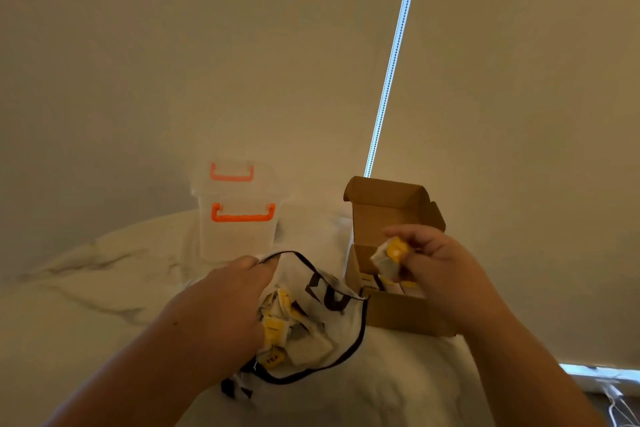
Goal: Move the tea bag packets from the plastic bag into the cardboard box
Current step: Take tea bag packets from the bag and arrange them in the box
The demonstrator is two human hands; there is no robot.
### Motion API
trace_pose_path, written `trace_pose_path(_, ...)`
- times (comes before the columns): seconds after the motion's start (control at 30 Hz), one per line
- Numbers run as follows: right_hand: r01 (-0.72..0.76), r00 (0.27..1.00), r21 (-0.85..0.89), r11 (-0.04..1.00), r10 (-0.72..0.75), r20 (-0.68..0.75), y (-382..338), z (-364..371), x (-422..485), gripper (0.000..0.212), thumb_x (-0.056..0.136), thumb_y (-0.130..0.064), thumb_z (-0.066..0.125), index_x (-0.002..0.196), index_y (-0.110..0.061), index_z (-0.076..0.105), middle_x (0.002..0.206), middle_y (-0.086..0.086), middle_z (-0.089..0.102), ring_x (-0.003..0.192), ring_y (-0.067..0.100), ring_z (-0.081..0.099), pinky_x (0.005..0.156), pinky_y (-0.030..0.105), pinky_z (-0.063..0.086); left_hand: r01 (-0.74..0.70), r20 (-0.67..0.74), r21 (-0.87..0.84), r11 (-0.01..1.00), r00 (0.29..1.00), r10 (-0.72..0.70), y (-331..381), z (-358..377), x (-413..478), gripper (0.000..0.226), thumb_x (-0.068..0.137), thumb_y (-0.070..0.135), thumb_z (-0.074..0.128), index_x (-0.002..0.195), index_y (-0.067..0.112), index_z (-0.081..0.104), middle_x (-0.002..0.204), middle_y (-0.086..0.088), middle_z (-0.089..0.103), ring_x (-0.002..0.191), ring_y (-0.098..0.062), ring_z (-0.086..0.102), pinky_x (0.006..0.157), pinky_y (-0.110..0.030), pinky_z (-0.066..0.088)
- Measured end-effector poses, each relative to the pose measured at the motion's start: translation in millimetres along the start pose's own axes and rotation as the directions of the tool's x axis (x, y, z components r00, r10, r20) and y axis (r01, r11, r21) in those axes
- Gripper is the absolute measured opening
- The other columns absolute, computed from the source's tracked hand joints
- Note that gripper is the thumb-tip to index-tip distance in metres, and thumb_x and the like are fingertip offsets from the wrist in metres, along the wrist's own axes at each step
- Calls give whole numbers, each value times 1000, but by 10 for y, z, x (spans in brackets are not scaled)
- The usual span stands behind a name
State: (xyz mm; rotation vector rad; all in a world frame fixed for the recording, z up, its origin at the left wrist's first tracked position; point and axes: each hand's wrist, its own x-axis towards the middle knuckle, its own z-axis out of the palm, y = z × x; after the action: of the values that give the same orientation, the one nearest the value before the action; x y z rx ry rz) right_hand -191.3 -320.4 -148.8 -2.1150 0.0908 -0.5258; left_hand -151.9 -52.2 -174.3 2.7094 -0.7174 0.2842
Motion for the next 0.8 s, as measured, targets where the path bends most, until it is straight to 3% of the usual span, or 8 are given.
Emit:
trace_pose_path(0.1,-103,992,-180,978,87,-93,280,-197,313,31,95,-13,58,116,-36,61,106,-8,63,86,11,61,56,18,47,-9,-3,1,1000,1000,9,13,29,0,78,85,20,44,151,42,9,142,18,37,128,-11,42,105,-31,42)
trace_pose_path(0.27,-245,970,-525,815,210,-126,627,-254,691,28,89,-8,59,112,-24,63,107,2,59,94,19,56,71,28,51,-12,-26,-13,1000,1000,12,9,71,9,78,85,19,44,151,43,8,143,19,36,128,-10,42,104,-27,42)
trace_pose_path(0.43,-155,950,-853,499,312,10,587,-207,859,15,86,-14,63,101,-18,63,97,3,61,93,21,60,82,32,51,-6,-26,-25,1000,1000,6,3,93,21,78,84,20,47,150,43,10,142,19,37,126,-10,43,102,-28,44)
trace_pose_path(0.5,-110,933,-931,349,360,24,608,-144,888,18,86,-14,60,101,-22,65,101,1,64,100,21,60,96,36,42,-9,-24,-19,1000,1000,9,2,93,17,78,85,22,48,150,43,11,142,19,37,126,-10,43,102,-28,43)
trace_pose_path(0.6,-68,933,-979,191,360,6,631,-85,867,18,87,-16,58,102,-24,63,105,-1,62,104,21,57,100,38,33,-5,-22,-22,1000,1000,5,1,75,4,79,85,21,48,151,42,9,143,19,36,127,-10,42,101,-27,44)
trace_pose_path(0.7,-42,982,-985,165,190,-10,581,-99,777,22,87,-19,59,107,-26,59,108,1,53,106,23,52,99,40,39,7,-19,-24,1000,1000,-7,10,65,13,80,85,19,49,150,43,10,142,17,36,125,-12,43,100,-30,45)
trace_pose_path(0.8,-40,995,-970,240,103,-16,443,-84,674,22,89,-24,58,110,-29,60,99,-2,49,97,20,52,93,38,45,20,2,2,1000,1000,-20,7,90,33,80,85,16,51,150,41,11,141,15,37,125,-15,44,99,-33,47)
